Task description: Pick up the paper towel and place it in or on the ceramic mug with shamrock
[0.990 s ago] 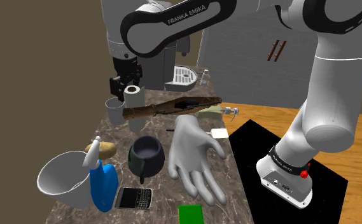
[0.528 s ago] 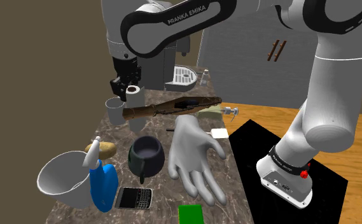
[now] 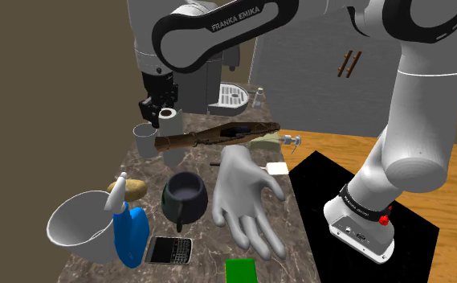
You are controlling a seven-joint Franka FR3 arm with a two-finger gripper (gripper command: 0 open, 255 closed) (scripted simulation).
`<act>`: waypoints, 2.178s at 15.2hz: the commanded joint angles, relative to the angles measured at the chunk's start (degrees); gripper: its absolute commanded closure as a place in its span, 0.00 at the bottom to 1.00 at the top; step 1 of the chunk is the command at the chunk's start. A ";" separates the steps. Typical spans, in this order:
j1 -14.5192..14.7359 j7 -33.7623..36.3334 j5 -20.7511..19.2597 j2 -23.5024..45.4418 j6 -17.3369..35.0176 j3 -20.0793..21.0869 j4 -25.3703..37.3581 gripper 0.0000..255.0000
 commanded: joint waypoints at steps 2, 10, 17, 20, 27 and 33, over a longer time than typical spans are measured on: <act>-0.10 -0.31 0.29 -0.48 -1.32 0.08 0.79 1.00; -0.11 -1.26 1.30 -1.96 -6.79 0.48 4.98 1.00; 0.10 -1.92 1.83 -2.59 -11.86 0.73 9.51 1.00; 0.26 -2.15 1.95 -2.66 -14.13 0.81 11.74 1.00; 0.85 -2.60 1.93 -2.24 -19.69 0.96 17.73 1.00; 1.59 -2.86 1.59 -1.28 -24.36 1.04 23.33 1.00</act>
